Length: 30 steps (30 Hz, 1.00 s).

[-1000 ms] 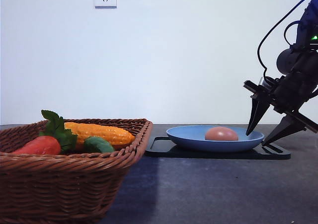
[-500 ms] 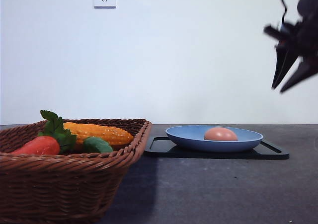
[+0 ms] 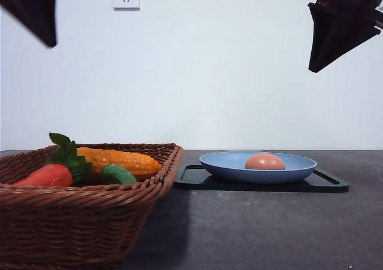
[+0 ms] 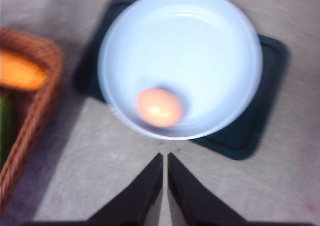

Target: Transfer egg from basket to plate and serve

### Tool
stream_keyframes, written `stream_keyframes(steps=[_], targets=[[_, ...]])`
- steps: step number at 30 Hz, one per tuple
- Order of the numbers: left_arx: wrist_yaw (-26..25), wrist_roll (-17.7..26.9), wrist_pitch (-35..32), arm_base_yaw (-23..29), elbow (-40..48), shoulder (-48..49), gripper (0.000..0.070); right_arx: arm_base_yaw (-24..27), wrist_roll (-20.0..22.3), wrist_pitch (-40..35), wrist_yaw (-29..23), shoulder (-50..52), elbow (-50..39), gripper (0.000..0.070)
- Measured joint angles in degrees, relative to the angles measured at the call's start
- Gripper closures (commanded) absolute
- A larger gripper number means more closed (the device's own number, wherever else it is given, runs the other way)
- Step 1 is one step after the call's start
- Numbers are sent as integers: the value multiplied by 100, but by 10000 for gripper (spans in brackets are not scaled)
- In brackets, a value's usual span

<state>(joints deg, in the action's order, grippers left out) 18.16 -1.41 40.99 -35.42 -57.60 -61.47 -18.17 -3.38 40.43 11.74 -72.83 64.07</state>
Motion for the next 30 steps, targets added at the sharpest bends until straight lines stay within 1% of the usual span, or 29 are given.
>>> stream_keyframes(steps=[3,8,13,15,17,21,30], targets=[[-310,-114,-659,87,585,454,700,-383,-46,-685,-352,656,-817,700],[-764,-448,-1606,107,1584,1118,700,-1053,-337,-2070,-932,1660,-2174,700],[-770,-832,-2490,107,2465,1621,700,-1605,-535,-3284,-1821,2231,-3222,700],[-774,-987,-2620,107,2679,1687,700,-1742,-566,-3670,-2031,2261,-3529,700],[-781,-1133,-2614,107,2731,1679,700,-1789,-587,-3861,-2069,2233,-3709,700],[-781,-1284,-2668,107,2712,1687,700,-1802,-590,-3971,-2079,2221,-3742,700],[-781,-1320,-2666,107,2714,1687,700,-1802,-590,-4131,-2095,2224,-3742,700]])
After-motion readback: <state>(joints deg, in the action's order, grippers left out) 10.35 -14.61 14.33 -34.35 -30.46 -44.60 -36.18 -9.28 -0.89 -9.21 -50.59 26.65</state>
